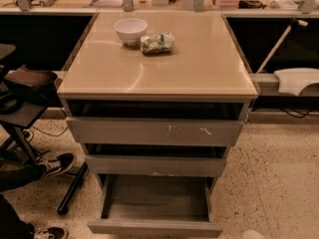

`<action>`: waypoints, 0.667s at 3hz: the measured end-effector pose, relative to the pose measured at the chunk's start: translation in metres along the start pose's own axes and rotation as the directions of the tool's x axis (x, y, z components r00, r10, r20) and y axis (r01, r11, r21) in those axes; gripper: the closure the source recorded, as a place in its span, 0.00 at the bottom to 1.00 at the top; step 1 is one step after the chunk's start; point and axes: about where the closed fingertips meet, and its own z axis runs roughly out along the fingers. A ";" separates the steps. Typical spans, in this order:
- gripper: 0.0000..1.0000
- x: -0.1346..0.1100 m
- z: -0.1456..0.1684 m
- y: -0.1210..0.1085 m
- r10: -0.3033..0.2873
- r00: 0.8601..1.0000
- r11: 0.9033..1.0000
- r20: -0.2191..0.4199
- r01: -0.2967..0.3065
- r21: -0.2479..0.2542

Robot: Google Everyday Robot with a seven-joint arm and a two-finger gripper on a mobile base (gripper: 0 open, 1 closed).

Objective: Close bottom drawer

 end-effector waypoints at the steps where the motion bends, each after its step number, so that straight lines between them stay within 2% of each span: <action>1: 0.00 -0.039 0.010 -0.030 -0.089 0.993 0.995 0.080 0.084 0.058; 2: 0.00 -0.078 0.000 -0.059 -0.154 0.975 0.978 0.159 0.128 0.165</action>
Offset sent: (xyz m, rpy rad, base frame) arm 0.1645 0.0415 0.0576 0.1440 -0.4728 -0.1743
